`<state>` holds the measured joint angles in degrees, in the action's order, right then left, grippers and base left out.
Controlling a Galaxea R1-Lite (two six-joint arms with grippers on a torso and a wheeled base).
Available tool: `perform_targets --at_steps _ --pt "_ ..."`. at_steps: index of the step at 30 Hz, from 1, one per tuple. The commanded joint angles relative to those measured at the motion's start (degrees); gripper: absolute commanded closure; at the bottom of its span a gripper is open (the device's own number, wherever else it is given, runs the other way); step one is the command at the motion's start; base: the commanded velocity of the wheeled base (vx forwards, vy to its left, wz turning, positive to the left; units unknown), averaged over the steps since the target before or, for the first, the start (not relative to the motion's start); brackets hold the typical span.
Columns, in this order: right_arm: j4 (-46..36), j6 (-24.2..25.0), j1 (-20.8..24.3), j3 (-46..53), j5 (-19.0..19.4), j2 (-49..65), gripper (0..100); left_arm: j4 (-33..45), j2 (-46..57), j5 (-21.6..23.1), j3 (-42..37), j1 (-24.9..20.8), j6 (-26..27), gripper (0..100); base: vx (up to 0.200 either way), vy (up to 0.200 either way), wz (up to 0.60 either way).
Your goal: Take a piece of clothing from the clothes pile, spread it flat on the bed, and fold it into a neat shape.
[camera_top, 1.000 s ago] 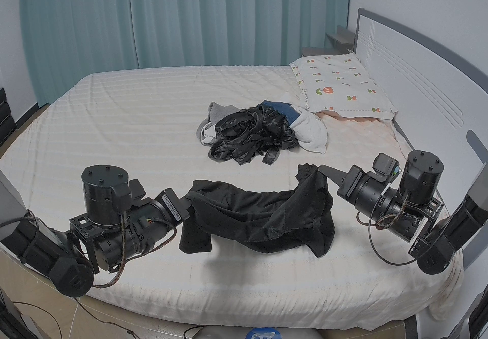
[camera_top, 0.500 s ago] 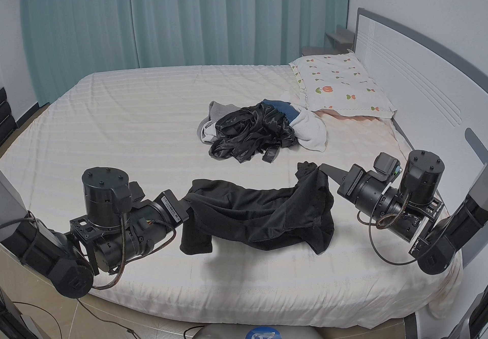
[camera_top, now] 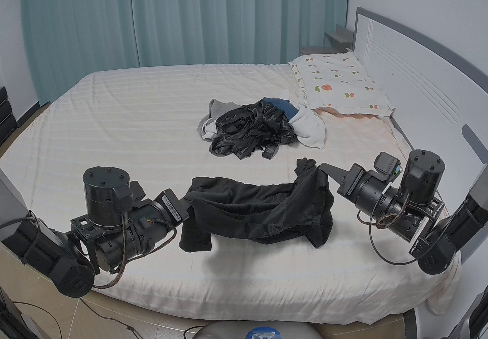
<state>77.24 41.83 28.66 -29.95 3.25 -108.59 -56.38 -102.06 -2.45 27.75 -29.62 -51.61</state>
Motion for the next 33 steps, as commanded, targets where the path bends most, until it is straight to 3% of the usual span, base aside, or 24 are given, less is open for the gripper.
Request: perform_targets --at_steps 1,33 --pt "0.02 0.01 -0.01 -0.02 0.0 -0.04 100 -0.04 0.19 -0.01 0.12 0.27 -0.06 100 0.0 0.0 0.0" --pt "0.54 0.1 -0.36 -0.46 -0.18 -0.3 100 -2.68 2.04 -0.36 -0.06 2.38 0.11 100 0.0 0.188 0.0"
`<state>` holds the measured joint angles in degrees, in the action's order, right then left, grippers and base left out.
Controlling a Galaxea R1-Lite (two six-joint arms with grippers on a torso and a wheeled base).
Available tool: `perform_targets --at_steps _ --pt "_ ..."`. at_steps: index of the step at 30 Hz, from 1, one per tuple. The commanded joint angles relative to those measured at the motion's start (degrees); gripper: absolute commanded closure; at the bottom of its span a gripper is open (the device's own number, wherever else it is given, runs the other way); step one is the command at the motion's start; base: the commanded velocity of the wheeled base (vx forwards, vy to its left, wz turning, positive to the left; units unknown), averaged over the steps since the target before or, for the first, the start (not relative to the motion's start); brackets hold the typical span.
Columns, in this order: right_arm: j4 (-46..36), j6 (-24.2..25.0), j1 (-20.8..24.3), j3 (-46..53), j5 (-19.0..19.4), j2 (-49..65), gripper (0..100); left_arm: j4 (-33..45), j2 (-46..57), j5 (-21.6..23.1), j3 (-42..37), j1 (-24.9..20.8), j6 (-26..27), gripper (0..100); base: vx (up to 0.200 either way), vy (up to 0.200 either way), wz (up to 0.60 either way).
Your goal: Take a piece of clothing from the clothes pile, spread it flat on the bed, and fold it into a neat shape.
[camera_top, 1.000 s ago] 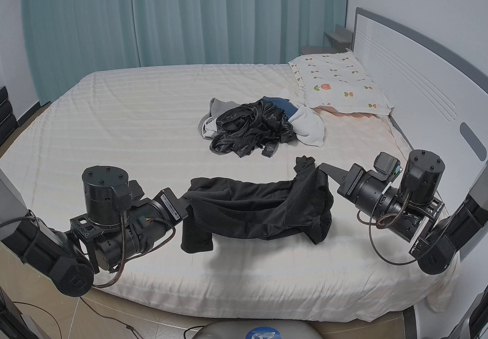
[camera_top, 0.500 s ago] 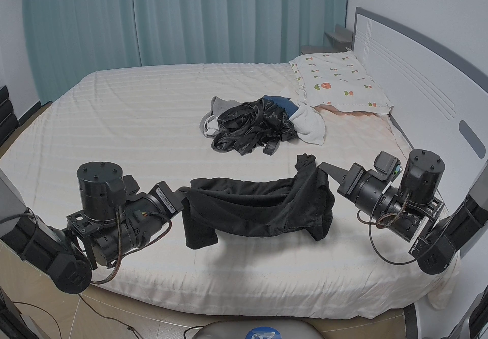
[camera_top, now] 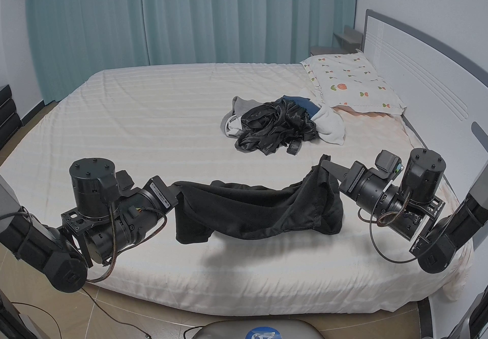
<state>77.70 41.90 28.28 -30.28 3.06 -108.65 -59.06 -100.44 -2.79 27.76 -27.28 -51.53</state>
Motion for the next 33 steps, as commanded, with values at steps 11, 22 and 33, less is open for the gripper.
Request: perform_targets --at_steps 11,22,33 --pt "0.17 0.11 -0.16 -0.39 -0.07 0.2 100 0.0 0.86 -0.02 -0.16 0.21 0.29 100 0.0 0.2 0.0" --pt "1.57 0.02 -0.16 -0.48 -0.16 -0.15 100 -0.09 0.86 -0.02 -0.16 0.74 0.29 100 0.0 0.2 0.0" --pt "2.19 0.02 -0.25 -1.36 -0.16 -0.42 100 -0.09 0.95 -0.02 0.02 1.44 0.38 100 0.0 0.2 0.0"
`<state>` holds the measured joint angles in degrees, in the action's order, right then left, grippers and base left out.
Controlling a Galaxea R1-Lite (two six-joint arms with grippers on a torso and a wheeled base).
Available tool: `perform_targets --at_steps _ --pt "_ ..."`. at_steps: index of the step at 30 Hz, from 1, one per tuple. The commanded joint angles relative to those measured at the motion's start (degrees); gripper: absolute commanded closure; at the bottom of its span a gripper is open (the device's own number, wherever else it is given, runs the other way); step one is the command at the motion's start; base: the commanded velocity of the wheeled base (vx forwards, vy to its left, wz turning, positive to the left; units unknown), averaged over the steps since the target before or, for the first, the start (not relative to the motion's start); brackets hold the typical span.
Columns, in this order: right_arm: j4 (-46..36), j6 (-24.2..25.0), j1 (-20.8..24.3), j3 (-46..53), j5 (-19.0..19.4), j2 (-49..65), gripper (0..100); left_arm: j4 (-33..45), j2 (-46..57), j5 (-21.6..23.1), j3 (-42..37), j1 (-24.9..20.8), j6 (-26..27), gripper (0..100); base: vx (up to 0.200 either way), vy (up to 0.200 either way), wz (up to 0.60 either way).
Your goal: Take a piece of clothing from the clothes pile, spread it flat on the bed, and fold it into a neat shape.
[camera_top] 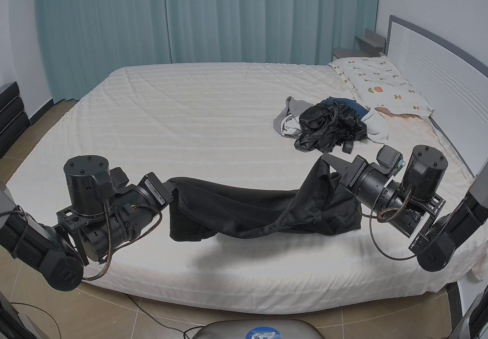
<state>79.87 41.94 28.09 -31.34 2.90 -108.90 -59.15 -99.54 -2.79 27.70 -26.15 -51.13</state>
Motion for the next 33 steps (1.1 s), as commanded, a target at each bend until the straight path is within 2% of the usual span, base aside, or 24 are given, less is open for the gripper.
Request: perform_targets --at_steps 1,33 --pt "0.02 -0.01 -0.05 -0.3 0.0 -0.17 100 0.0 0.04 -0.02 0.16 0.48 -0.03 100 0.0 0.2 0.0" --pt "0.11 -0.01 -0.4 -0.74 0.09 0.35 100 0.09 0.75 -0.02 -0.45 1.72 0.06 100 0.0 0.2 0.0"
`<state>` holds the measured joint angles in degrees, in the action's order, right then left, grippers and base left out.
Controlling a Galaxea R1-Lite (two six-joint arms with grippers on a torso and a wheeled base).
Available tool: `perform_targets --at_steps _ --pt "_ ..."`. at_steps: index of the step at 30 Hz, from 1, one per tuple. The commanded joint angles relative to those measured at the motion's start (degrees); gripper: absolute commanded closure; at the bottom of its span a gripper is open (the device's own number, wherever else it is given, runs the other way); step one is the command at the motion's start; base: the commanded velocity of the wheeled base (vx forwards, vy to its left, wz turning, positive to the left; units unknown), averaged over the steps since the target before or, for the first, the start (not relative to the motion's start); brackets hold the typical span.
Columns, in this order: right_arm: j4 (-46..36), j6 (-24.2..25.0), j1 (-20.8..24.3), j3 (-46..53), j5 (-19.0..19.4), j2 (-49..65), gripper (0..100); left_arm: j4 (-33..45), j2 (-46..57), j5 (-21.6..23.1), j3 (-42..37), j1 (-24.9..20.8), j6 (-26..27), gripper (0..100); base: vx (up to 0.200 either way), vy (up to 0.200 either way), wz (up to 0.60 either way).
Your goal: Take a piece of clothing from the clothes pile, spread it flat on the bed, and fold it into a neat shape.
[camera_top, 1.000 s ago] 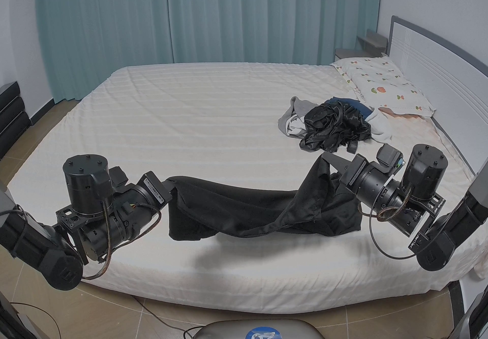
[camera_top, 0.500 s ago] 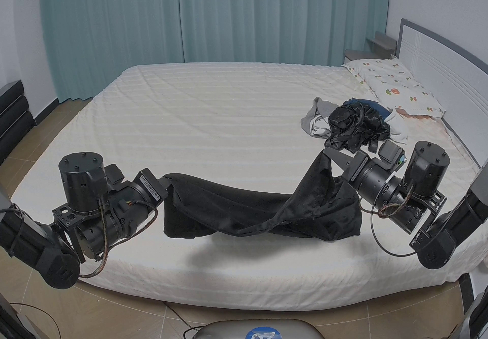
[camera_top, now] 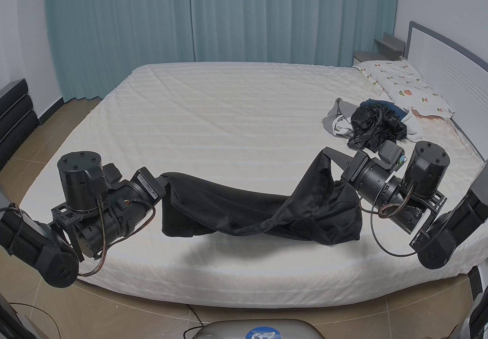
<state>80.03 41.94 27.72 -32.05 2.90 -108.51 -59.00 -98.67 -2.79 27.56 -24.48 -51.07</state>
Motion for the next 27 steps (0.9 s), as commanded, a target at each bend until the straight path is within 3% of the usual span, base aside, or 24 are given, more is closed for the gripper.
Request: perform_targets --at_steps 1,15,27 --pt "-0.05 -0.1 -0.12 -0.03 0.09 -0.04 100 -0.06 -0.12 -0.02 -0.49 0.05 -0.09 100 0.0 0.0 0.0" --pt "-0.14 -0.36 -2.58 3.48 0.26 1.63 100 0.47 -0.38 0.07 -1.81 -0.57 -0.17 100 0.0 0.0 0.0" --pt "-0.93 -0.28 -2.06 14.65 0.0 17.01 100 0.99 5.68 -0.02 -5.24 -3.12 0.44 100 -0.2 0.0 0.0"
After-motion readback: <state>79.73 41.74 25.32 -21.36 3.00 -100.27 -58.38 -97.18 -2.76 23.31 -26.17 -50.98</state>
